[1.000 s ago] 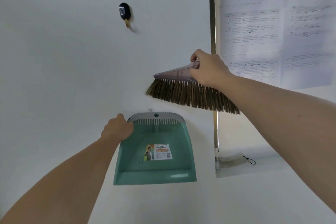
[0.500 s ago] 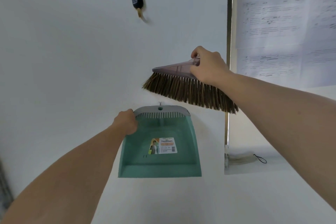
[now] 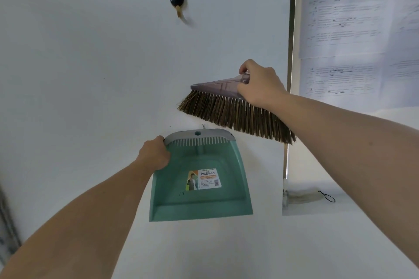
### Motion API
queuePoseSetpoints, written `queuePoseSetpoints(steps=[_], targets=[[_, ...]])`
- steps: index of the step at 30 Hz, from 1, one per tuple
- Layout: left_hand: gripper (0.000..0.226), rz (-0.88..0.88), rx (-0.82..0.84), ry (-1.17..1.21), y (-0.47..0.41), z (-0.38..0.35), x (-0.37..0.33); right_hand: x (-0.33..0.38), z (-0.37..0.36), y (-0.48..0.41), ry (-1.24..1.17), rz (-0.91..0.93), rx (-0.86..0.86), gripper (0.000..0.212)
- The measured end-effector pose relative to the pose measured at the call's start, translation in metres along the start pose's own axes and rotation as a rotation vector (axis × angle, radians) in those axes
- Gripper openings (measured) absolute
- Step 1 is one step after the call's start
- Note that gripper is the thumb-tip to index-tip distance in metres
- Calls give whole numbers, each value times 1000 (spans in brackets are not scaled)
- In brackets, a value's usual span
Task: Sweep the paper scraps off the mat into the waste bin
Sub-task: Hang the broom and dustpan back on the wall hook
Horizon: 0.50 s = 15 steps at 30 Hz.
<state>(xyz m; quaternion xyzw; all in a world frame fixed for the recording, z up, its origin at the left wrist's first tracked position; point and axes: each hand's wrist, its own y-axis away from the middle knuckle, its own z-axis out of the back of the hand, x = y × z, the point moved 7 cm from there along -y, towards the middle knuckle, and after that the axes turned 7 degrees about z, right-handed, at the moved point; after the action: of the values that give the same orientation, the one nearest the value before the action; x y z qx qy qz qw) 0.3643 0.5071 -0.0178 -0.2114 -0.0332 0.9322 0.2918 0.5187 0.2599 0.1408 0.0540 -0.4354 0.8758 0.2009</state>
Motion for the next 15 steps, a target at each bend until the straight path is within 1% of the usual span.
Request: queuePoseSetpoints(steps=[7, 11, 15], targets=[[42, -100, 20, 39, 4, -5, -17, -1, -2, -1, -2, -13, -5, 35], [43, -45, 39, 55, 5, -10, -14, -1, -2, 0, -4, -17, 1, 36], [52, -15, 25, 106, 8, -8, -12, -3, -1, 1, -18, -9, 2, 36]])
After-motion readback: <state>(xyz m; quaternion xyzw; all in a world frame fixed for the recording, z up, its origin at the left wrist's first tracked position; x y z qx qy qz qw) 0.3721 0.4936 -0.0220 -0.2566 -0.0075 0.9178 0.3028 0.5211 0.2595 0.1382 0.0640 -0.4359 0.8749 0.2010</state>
